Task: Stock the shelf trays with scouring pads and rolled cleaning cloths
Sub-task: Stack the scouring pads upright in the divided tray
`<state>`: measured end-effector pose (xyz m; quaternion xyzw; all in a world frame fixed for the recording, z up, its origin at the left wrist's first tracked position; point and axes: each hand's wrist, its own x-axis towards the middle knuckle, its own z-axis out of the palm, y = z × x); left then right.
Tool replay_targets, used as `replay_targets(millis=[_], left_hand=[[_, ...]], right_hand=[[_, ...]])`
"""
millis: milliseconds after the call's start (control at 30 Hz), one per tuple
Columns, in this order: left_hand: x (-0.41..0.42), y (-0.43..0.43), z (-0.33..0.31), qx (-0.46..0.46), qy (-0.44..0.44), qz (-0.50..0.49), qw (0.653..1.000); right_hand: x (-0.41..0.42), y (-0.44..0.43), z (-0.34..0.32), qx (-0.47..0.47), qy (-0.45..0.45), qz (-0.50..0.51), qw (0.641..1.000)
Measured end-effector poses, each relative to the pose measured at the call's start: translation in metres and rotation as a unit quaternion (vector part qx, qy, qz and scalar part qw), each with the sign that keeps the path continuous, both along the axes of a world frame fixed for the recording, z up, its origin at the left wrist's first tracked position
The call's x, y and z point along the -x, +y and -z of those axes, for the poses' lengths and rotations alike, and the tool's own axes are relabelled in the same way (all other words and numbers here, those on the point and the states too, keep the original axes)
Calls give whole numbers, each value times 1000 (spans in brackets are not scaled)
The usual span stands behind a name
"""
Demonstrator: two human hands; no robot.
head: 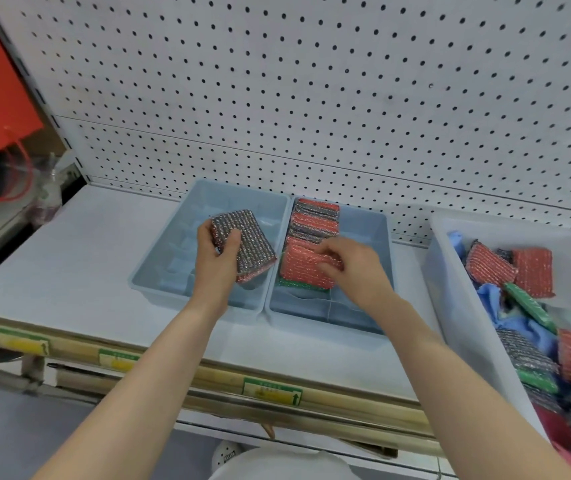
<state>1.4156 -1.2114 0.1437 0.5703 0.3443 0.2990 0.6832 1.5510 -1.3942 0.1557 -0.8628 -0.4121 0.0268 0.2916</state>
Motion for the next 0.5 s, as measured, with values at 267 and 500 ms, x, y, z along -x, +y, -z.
replay_targets(millis=[267,500], left_hand=[[1,-3,-7,-14,3,13,1000],[2,-13,-11,-19,-22,98,995]], right_hand=[[4,12,32,74,-149,-64,984],[14,37,-20,-115,188,27,975]])
